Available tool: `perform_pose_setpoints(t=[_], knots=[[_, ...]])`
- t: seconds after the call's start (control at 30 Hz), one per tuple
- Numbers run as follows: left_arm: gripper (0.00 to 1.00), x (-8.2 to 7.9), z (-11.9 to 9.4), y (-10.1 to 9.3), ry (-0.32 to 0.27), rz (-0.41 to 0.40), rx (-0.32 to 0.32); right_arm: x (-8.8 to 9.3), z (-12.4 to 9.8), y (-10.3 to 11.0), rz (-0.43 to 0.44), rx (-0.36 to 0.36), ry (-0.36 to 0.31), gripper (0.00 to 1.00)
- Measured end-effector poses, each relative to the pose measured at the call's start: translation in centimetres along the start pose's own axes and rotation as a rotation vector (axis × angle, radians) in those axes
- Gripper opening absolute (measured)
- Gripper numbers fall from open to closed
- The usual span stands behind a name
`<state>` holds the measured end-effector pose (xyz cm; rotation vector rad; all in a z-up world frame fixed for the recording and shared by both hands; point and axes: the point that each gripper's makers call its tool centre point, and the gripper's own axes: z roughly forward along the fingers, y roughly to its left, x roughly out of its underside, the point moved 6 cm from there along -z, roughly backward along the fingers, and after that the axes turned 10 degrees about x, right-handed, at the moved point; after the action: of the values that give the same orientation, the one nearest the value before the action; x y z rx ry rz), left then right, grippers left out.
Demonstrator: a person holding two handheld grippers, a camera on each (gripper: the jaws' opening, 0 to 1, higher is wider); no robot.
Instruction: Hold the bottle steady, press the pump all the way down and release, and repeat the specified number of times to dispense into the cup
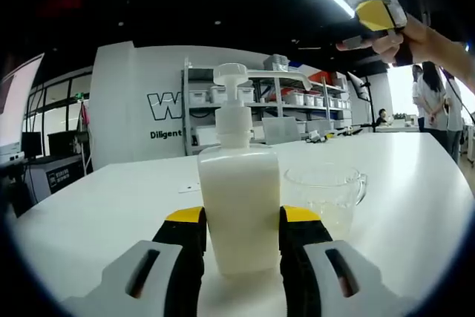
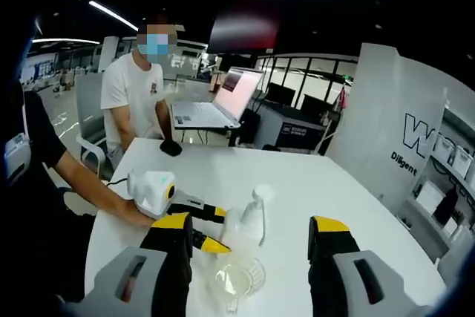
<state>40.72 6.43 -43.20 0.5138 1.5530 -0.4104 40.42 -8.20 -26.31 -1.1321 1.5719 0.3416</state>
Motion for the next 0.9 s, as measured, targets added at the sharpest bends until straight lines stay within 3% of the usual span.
perform_pose_setpoints(t=[0.33,0.9], knots=[[0.37,-0.1,0.1,-0.1,-0.001,-0.009,-0.002,-0.5,1.1,-0.4,-0.015,-0.027,0.007,0.60],[0.40,-0.5,0.9,-0.2,-0.021,0.064,-0.015,0.4,2.2,-1.1,0.009,-0.049,-0.007,0.60]])
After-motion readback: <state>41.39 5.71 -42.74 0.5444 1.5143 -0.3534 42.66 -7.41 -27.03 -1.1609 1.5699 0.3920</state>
